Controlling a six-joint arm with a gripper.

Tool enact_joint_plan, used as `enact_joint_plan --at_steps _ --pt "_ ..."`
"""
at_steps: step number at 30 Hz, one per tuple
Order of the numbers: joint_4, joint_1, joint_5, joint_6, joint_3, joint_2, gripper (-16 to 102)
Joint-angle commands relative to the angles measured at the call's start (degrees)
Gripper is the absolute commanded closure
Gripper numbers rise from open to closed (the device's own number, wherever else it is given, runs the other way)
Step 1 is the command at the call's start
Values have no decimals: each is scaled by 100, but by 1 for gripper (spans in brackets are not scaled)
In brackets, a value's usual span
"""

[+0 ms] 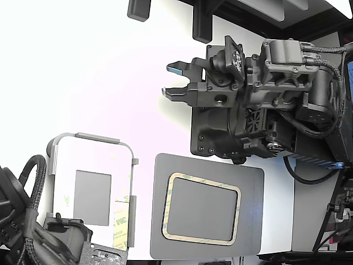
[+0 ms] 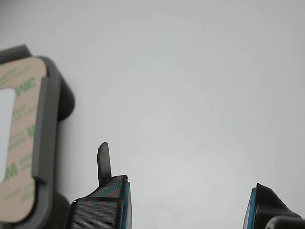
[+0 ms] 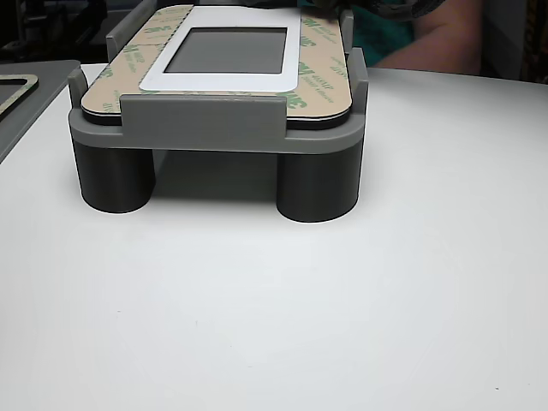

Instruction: Peel off protective film from adhesive tape.

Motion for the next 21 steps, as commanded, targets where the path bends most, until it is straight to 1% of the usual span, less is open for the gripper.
enact_joint_plan --at_steps 1,4,7,12,17,18,20,21 --pt "-44 -281 -448 -193 -132 123 -14" --pt "-44 -272 -466 -202 -132 123 -14" --pt "-44 -264 -378 -158 -132 123 -14" --pt "-35 26 114 35 -246 123 -14" --pt "-88 202 237 26 -747 -387 -14" --pt "-105 352 378 9 -914 -598 -14" --pt "-105 888 888 -88 -1292 -1107 -14" --pt "0 1125 1169 -325 -1538 -1389 -14"
